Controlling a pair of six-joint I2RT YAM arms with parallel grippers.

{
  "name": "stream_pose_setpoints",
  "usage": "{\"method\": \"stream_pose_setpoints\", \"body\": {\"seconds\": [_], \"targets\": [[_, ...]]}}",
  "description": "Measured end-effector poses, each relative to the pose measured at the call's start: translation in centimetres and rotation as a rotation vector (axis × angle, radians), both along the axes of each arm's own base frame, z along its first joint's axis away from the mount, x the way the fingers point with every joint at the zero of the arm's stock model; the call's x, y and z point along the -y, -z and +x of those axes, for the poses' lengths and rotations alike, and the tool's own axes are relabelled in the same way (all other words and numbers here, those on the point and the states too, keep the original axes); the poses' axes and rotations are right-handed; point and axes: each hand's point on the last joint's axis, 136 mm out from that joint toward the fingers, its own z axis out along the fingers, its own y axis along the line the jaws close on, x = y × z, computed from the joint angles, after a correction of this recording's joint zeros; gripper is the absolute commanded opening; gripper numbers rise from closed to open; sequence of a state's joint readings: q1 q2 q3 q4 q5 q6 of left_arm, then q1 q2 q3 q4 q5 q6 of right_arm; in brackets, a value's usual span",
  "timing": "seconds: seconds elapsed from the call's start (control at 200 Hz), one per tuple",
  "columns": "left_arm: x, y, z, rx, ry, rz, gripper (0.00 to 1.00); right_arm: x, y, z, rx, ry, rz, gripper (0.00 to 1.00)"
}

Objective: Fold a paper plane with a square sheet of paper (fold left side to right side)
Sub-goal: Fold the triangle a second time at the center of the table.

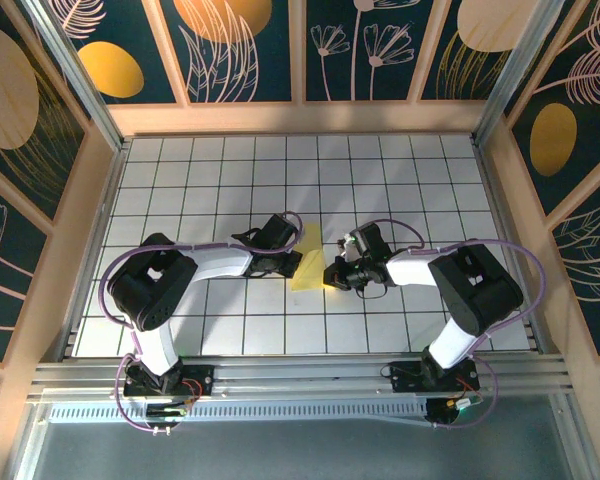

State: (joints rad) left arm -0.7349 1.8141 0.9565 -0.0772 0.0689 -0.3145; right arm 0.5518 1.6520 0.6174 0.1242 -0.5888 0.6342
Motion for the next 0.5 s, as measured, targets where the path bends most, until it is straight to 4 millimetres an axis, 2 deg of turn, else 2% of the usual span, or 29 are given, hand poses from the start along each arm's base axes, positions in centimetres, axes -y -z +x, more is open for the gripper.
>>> {"method": "stream_pose_setpoints", "body": {"seconds": [0.23, 0.5], "targets": [[0.3, 0.0, 0.3, 0.01, 0.0, -0.009, 0.0, 0.1, -0.6, -0.2, 0.0, 0.001, 0.001, 0.0], [0.3, 0.0, 0.3, 0.011, 0.0, -0.01, 0.0, -0.7, -3.8, 0.5, 0.058, 0.01, 0.078, 0.0]]}}
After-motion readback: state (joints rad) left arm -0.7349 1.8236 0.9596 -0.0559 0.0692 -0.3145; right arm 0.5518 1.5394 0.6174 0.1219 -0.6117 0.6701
